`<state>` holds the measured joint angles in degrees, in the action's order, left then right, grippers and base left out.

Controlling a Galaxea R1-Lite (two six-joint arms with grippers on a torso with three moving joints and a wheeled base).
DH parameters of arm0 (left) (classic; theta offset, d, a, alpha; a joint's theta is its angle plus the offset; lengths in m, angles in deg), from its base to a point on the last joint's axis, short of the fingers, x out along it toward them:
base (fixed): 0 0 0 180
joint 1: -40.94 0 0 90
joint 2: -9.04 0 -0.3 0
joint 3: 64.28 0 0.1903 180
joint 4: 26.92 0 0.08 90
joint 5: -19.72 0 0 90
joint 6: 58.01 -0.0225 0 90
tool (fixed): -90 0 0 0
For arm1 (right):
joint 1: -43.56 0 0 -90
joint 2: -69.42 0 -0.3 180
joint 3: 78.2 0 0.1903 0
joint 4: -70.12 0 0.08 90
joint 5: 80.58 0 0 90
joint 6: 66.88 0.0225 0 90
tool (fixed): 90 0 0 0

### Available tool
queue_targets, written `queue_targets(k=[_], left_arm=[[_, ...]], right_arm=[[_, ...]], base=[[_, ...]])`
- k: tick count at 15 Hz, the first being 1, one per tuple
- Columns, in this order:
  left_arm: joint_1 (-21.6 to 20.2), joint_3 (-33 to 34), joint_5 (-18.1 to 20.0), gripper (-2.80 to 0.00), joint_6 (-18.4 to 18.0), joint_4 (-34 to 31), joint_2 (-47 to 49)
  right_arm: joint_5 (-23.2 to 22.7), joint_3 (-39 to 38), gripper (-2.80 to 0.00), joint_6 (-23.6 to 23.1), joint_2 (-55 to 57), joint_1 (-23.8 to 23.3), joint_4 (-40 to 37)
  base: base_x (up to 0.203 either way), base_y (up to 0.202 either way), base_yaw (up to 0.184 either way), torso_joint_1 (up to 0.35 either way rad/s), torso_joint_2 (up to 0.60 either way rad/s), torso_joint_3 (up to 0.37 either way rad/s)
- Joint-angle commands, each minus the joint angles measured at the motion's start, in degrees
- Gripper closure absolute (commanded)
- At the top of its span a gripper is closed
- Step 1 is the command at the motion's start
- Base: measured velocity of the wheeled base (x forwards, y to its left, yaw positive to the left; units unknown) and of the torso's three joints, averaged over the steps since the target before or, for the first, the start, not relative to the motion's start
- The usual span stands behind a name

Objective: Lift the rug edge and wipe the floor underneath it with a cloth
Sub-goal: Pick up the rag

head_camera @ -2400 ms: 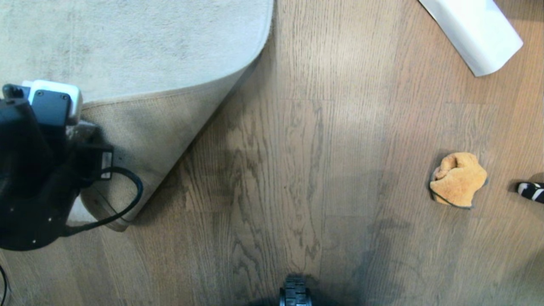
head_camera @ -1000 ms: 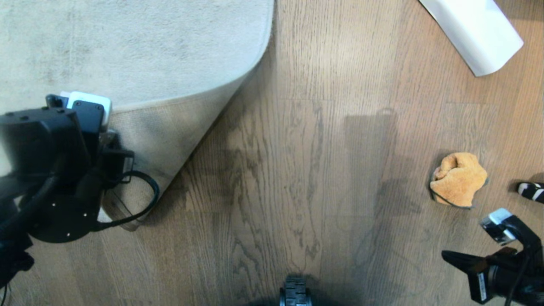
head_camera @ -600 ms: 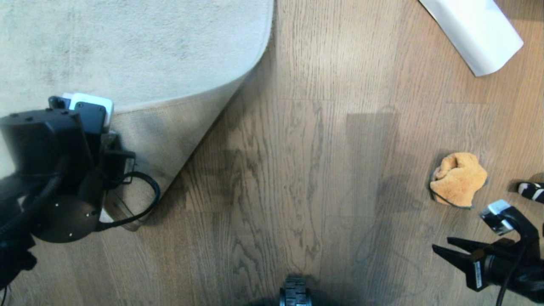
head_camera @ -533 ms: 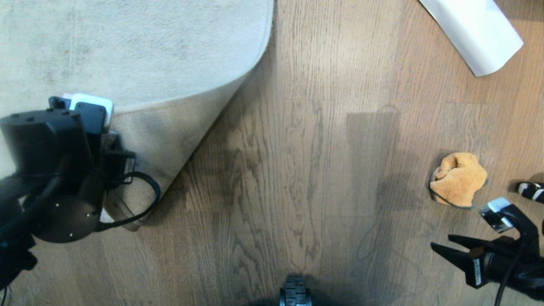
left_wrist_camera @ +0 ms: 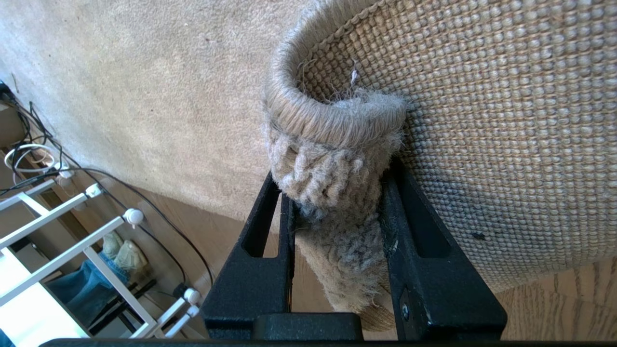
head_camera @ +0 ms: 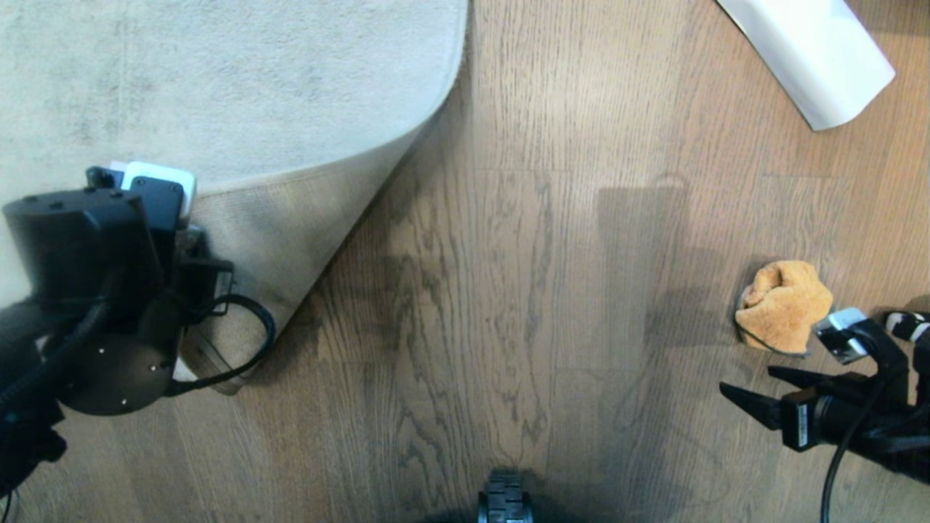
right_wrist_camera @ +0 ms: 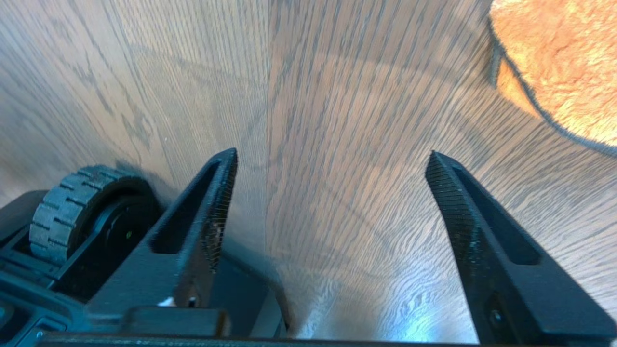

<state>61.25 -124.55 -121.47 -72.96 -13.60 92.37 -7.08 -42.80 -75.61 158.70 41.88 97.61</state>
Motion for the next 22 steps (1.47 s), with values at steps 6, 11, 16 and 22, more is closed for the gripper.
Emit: queue_targets(k=[6, 11, 16, 22], left_arm=[[0.02, -0.01, -0.23, 0.0, -0.07, 0.23, 1.05], [0.08, -0.05, -0.23, 0.0, 0.63, 0.23, 1.76], [-0.01, -0.09, -0.27, 0.0, 0.72, 0.23, 1.91], [0.08, -0.01, -0.32, 0.0, 0.98, 0.23, 2.11]], right_arm=[[1.06, 0.51, -2.8, -0.47, -0.85, -3.39, 1.25], [2.62, 5.55, -2.8, -0.41, 2.21, -4.73, 4.14], [2.62, 6.78, -2.8, -0.34, 3.01, -4.83, 4.79], [2.54, 6.86, -2.8, -0.42, 6.15, -8.95, 10.33]], base=[[0.0, 0.0, 0.0, 0.0, 0.0, 0.0], [0.0, 0.0, 0.0, 0.0, 0.0, 0.0], [0.0, 0.0, 0.0, 0.0, 0.0, 0.0], [0.0, 0.0, 0.0, 0.0, 0.0, 0.0]])
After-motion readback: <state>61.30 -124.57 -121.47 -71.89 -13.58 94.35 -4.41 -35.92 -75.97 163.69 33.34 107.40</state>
